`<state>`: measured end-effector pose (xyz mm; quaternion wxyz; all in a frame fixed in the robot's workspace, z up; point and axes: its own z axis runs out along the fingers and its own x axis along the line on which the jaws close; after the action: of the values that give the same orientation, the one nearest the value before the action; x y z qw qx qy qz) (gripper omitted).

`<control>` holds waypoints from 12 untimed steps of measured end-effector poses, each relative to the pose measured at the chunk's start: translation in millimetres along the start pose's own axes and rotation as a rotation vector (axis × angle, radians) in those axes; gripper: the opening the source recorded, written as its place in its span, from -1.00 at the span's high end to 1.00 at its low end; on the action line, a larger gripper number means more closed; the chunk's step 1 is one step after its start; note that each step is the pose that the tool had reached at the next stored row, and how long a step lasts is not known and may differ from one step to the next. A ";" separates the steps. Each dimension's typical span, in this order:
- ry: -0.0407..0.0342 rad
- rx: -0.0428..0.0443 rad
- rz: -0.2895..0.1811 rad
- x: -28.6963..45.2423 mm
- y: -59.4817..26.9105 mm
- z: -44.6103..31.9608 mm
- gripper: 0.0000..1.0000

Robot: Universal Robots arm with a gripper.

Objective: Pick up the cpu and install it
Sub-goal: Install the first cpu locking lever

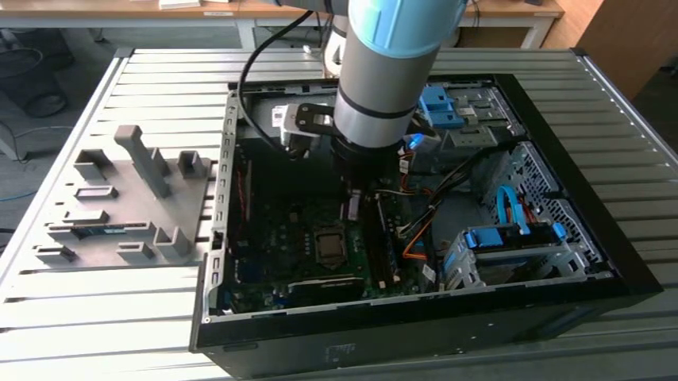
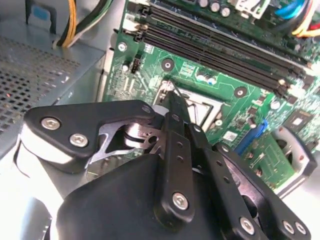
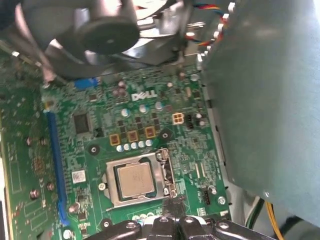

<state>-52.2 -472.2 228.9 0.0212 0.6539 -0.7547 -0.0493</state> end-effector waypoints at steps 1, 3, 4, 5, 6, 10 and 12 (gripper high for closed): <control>0.0019 -0.0006 -0.018 0.0 -0.1 0.6 0.80; 0.0053 -0.0017 -0.051 0.0 -0.4 1.5 0.80; 0.0066 -0.0021 -0.064 0.0 -0.9 1.9 0.80; 0.0074 -0.0023 -0.071 -0.2 -2.0 2.1 0.80; 0.0080 -0.0025 -0.075 -0.4 -3.8 2.2 0.80; 0.0084 -0.0038 -0.079 -1.5 -11.6 2.9 0.80; 0.0087 -0.0040 -0.084 0.0 -12.1 3.0 0.80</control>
<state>-40.6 -473.7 224.6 0.0238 0.6850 -0.7265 -0.0488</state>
